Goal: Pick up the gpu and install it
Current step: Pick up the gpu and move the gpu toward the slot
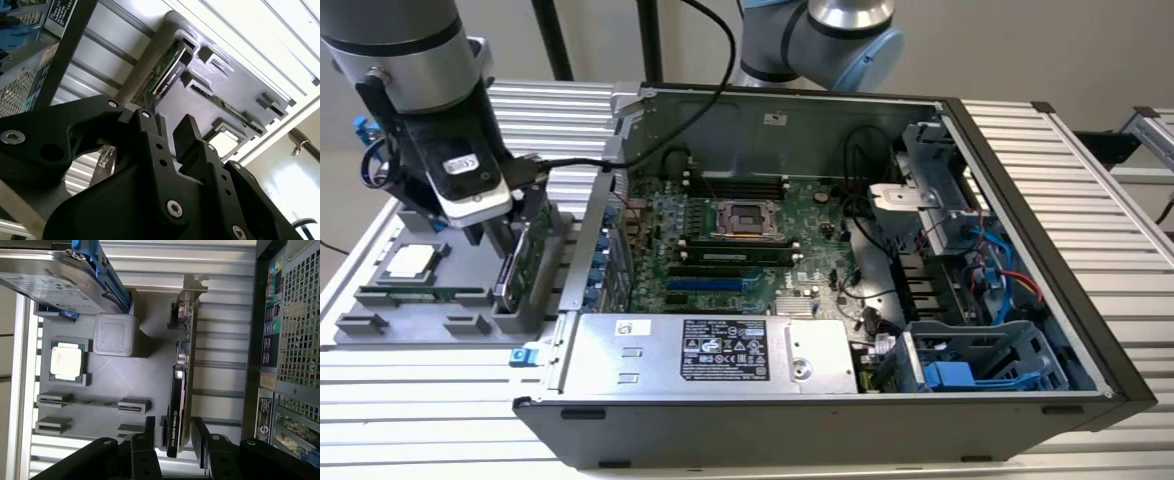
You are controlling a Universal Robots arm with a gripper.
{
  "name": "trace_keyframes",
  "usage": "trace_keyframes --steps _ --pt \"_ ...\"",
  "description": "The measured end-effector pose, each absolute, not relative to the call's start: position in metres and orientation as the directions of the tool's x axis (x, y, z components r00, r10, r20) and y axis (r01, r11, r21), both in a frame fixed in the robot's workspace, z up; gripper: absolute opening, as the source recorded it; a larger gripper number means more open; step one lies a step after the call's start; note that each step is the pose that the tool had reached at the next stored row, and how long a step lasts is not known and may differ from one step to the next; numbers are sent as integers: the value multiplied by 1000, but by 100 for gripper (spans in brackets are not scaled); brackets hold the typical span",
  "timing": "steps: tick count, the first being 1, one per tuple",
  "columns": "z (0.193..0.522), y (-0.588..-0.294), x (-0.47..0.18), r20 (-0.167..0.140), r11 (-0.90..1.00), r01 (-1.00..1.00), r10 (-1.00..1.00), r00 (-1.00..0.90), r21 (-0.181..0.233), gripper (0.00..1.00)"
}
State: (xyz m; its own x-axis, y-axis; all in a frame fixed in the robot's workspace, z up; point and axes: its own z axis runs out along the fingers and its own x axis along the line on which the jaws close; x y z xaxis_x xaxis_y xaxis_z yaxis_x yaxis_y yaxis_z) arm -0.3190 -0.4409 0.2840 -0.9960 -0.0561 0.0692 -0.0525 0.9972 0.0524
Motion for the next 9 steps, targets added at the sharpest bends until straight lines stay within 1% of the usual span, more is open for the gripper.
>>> trace_keyframes --steps 9 --pt "274 -442 -319 85 997 -52 -56 -995 53 100"
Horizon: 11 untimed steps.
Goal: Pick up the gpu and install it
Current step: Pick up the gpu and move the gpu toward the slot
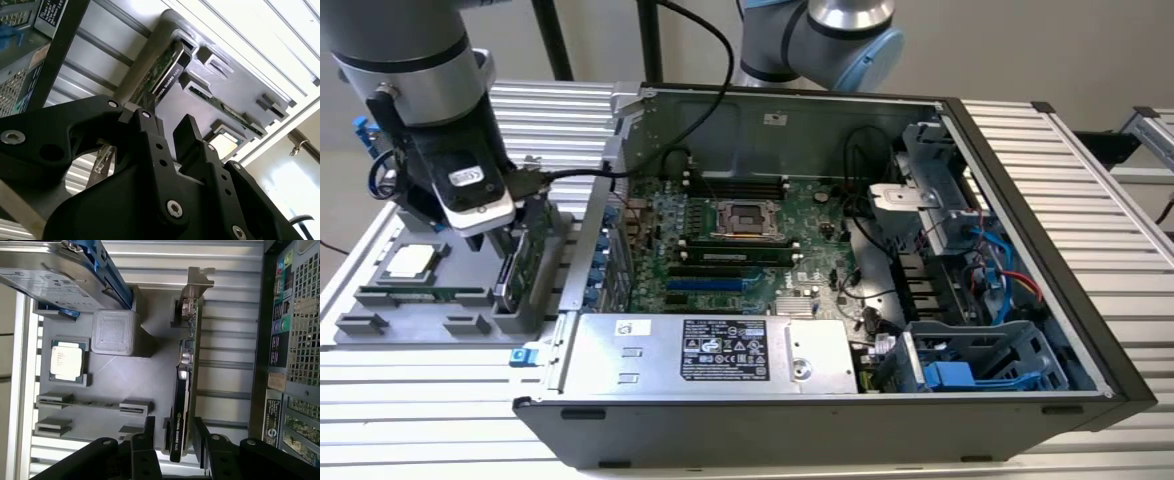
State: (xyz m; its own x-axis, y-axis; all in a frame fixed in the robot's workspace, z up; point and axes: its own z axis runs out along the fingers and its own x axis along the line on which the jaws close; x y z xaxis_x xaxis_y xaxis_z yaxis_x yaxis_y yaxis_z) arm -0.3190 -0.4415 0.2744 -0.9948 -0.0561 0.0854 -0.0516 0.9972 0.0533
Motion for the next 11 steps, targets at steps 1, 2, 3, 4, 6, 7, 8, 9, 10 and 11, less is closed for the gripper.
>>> trace_keyframes --steps 1,2,3,4,6,7,8,9,10,11 --pt "273 -442 -319 87 997 -52 -56 -995 53 100" --pt "272 -442 -319 89 997 -51 -56 -994 53 100" --pt "271 -442 -319 90 997 -51 -56 -994 54 100" --pt "270 -442 -319 92 997 -51 -56 -994 54 100" --pt "268 -442 -319 95 997 -51 -56 -994 54 100" --pt "267 -442 -319 97 997 -51 -56 -994 54 100" --pt "266 -442 -319 99 997 -51 -56 -994 54 100" --pt "265 -442 -319 100 997 -51 -56 -993 54 100" --pt "264 -442 -319 102 997 -51 -56 -993 54 100" --pt "263 -442 -319 104 997 -51 -56 -993 54 100"
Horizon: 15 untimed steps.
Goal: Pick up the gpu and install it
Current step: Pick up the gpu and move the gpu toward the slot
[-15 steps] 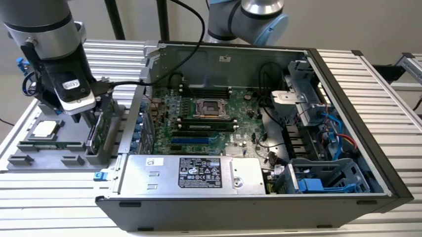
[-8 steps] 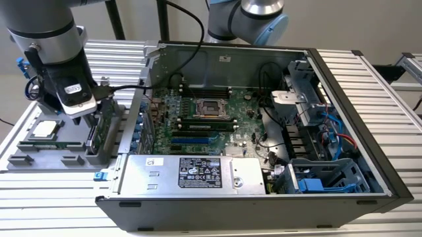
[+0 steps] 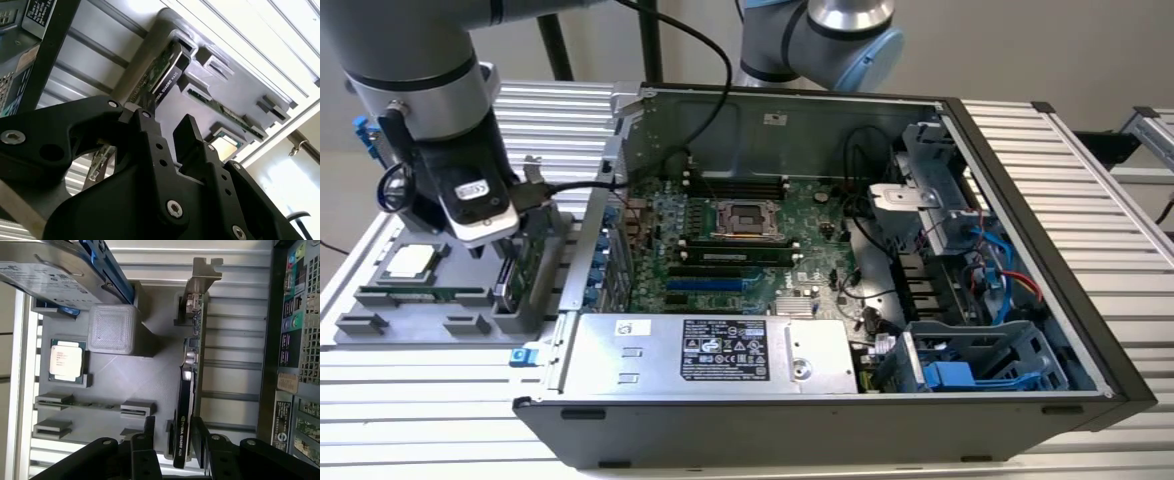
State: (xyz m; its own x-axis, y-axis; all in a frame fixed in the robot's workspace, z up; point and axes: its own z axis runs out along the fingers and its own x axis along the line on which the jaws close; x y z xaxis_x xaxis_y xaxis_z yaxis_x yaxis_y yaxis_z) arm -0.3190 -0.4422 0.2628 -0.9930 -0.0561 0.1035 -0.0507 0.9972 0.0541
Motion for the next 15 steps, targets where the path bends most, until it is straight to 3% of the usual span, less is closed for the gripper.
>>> trace_keyframes --steps 15 --pt "247 -443 -319 127 997 -49 -56 -990 55 100"
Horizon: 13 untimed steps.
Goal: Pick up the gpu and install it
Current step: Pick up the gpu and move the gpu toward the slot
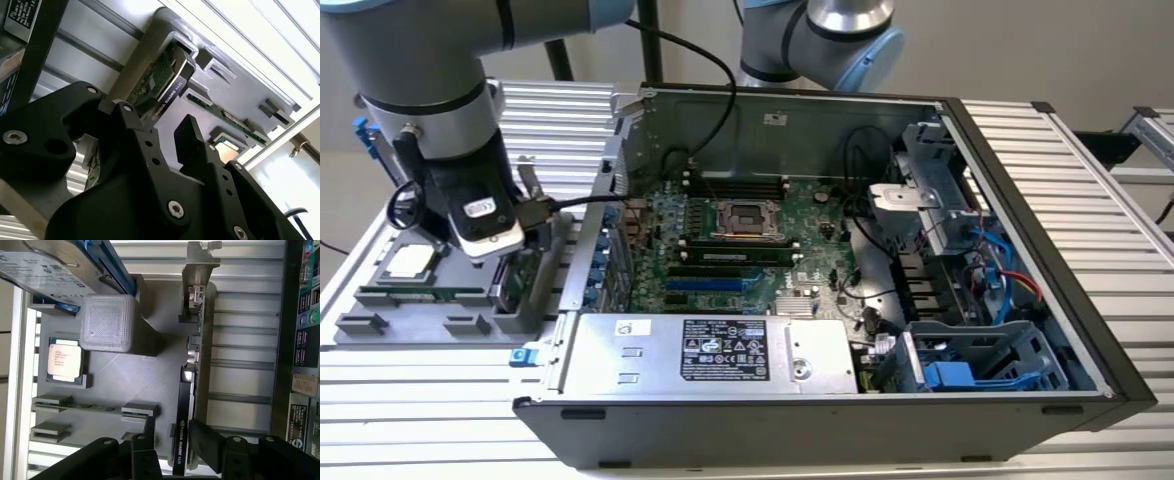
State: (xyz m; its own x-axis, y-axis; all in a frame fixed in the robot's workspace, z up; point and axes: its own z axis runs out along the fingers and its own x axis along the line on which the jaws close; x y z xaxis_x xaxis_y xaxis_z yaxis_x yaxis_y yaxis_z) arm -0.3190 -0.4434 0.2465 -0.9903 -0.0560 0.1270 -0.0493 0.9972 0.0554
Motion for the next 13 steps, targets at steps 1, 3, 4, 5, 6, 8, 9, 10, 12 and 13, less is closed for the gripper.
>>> trace_keyframes --steps 1,3,4,5,6,8,9,10,12,13 --pt "246 -443 -319 128 997 -49 -56 -990 55 100" --pt "245 -443 -319 129 997 -49 -56 -990 55 100" --pt "244 -443 -319 129 997 -49 -56 -990 55 100" --pt "244 -444 -319 129 997 -49 -56 -990 55 100" --pt "244 -443 -319 129 997 -49 -56 -990 55 100" --pt "244 -443 -319 129 997 -49 -56 -990 56 100" --pt "244 -443 -319 129 997 -49 -56 -990 55 100" --pt "244 -443 -319 129 997 -49 -56 -990 56 100" --pt "244 -443 -319 128 997 -49 -56 -990 56 100" --pt "244 -443 -319 128 997 -49 -56 -990 56 100"
